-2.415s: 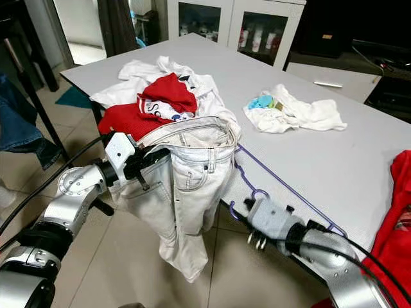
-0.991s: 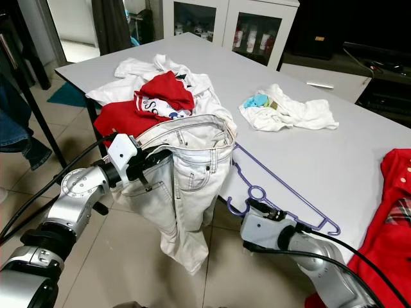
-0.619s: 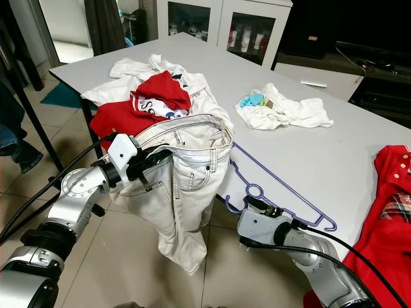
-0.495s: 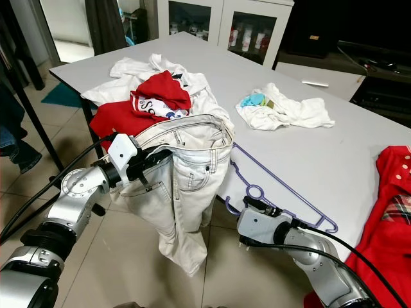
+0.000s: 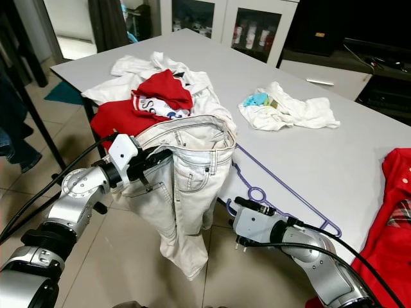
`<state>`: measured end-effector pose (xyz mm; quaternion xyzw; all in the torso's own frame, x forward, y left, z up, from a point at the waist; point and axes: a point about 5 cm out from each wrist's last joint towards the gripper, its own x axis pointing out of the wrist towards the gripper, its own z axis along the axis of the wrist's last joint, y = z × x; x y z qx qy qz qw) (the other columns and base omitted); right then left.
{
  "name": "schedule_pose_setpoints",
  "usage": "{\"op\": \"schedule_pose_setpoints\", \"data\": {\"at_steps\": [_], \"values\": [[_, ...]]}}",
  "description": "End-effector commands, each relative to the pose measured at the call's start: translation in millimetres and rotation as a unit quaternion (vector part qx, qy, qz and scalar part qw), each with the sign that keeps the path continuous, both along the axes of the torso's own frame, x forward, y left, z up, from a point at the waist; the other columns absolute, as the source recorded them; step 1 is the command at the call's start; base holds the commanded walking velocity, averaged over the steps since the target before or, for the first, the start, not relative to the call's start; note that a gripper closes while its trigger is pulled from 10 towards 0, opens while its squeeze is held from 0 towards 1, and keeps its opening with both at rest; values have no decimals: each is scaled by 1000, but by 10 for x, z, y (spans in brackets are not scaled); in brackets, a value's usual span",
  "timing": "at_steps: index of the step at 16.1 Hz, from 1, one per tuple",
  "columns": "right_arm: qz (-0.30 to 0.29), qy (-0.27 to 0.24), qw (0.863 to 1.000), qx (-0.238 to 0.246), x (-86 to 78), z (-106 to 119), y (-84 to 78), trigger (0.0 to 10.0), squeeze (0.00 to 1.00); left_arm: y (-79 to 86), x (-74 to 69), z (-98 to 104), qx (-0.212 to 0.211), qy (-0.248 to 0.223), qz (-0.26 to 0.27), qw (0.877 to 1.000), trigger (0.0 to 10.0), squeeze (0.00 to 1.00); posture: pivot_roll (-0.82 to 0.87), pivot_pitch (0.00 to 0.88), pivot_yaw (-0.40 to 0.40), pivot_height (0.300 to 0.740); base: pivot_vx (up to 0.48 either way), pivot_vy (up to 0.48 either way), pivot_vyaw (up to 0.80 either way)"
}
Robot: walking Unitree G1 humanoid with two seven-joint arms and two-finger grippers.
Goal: Hang hanger
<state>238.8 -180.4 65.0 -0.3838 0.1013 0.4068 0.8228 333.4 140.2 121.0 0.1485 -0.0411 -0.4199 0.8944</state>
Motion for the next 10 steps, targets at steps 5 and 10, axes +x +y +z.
{"op": "schedule_pose_setpoints", "data": {"at_steps": [5, 10], "values": [[-10, 22, 999, 29, 28, 57, -7, 0, 0, -40, 43, 110, 0, -24, -8, 1000, 0, 0, -24, 0, -62, 740, 0, 0, 0], [-9, 45, 997, 59, -8, 116, -6, 0, 0, -53, 51, 115, 2, -23, -11, 1000, 0, 0, -34, 0, -55, 740, 0, 0, 0]]}}
